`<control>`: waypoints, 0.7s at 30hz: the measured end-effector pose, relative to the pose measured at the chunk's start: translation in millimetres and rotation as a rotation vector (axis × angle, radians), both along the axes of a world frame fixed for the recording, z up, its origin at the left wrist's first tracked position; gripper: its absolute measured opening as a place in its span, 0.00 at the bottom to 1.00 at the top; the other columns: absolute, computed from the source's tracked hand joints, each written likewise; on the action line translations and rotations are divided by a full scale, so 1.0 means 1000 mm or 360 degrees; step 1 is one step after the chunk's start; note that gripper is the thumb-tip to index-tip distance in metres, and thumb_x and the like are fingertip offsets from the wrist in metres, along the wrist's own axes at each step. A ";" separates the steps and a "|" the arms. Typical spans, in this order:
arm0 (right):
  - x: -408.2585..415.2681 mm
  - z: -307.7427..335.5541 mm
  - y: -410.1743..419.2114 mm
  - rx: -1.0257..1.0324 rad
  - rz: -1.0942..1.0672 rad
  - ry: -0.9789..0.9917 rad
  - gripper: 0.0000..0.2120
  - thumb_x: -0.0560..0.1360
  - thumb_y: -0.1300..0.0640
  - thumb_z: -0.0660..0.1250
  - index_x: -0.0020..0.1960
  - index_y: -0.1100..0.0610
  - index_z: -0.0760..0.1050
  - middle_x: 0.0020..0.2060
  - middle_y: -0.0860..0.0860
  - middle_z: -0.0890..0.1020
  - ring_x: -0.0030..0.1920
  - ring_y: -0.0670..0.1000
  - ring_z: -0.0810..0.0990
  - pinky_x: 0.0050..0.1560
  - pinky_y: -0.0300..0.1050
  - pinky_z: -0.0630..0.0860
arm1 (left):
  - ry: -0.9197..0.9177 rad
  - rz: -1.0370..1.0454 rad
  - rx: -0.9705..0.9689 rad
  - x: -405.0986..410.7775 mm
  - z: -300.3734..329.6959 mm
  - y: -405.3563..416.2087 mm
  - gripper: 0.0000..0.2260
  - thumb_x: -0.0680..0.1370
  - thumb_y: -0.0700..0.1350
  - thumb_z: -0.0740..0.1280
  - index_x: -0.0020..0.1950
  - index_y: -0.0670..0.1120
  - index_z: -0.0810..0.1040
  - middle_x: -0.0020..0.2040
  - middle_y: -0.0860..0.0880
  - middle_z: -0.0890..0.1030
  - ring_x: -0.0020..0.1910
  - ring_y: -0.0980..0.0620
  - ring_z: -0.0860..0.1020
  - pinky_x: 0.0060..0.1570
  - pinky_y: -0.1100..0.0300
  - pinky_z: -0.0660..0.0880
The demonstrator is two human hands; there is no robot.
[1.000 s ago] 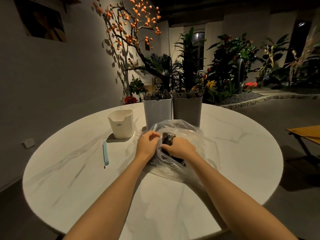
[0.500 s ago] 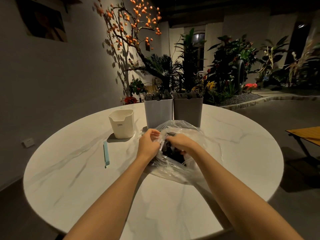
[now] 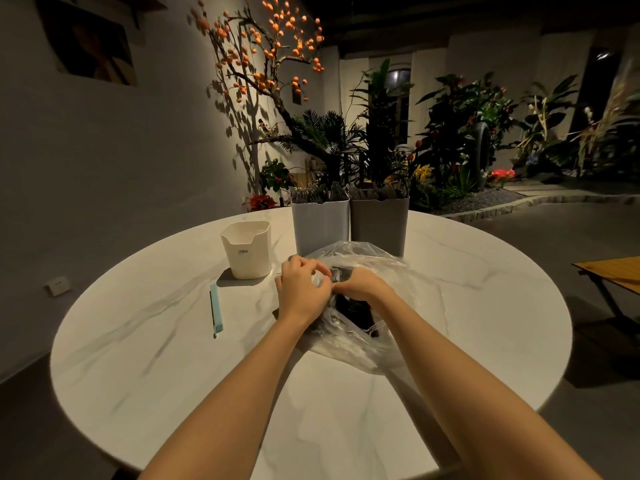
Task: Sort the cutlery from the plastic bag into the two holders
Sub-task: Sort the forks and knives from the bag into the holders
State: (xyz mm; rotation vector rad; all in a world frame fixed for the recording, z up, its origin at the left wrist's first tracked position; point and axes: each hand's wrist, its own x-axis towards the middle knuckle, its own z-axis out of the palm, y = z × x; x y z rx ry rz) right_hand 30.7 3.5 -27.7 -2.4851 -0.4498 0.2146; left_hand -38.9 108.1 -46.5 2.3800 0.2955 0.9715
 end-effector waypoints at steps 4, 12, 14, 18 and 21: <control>-0.001 -0.001 0.002 -0.0040 0.0012 -0.0014 0.10 0.76 0.52 0.61 0.39 0.57 0.72 0.39 0.53 0.78 0.44 0.55 0.77 0.50 0.49 0.75 | 0.0443 0.0126 0.0195 -0.001 0.000 0.007 0.11 0.75 0.60 0.65 0.49 0.54 0.78 0.58 0.50 0.73 0.61 0.50 0.69 0.62 0.50 0.65; -0.006 -0.002 0.004 -0.0046 0.0006 -0.0056 0.16 0.75 0.41 0.62 0.47 0.54 0.75 0.40 0.52 0.80 0.44 0.54 0.80 0.52 0.50 0.79 | 0.0270 -0.0229 -0.0622 -0.007 -0.001 0.018 0.06 0.77 0.38 0.67 0.51 0.47 0.75 0.50 0.46 0.80 0.51 0.49 0.79 0.52 0.56 0.77; -0.009 0.001 0.004 -0.0083 -0.0005 -0.0060 0.14 0.76 0.43 0.63 0.43 0.55 0.73 0.39 0.51 0.78 0.44 0.53 0.81 0.52 0.49 0.79 | 0.0241 -0.0218 -0.0675 -0.007 0.001 0.014 0.07 0.78 0.37 0.66 0.53 0.46 0.72 0.51 0.47 0.79 0.51 0.49 0.77 0.52 0.56 0.76; -0.009 0.014 -0.003 -0.0063 0.0063 0.0034 0.10 0.76 0.53 0.64 0.39 0.57 0.71 0.35 0.52 0.75 0.38 0.52 0.75 0.42 0.45 0.74 | 0.0121 -0.0095 -0.0573 -0.008 0.004 0.010 0.09 0.76 0.30 0.60 0.48 0.45 0.71 0.50 0.45 0.75 0.49 0.47 0.75 0.49 0.57 0.74; -0.010 0.023 -0.010 -0.0108 0.0081 0.0066 0.07 0.76 0.57 0.64 0.49 0.62 0.74 0.39 0.55 0.75 0.41 0.52 0.74 0.41 0.43 0.71 | 0.0174 -0.0084 -0.0404 -0.011 0.006 0.005 0.14 0.75 0.29 0.57 0.42 0.45 0.76 0.53 0.45 0.72 0.50 0.50 0.73 0.46 0.65 0.69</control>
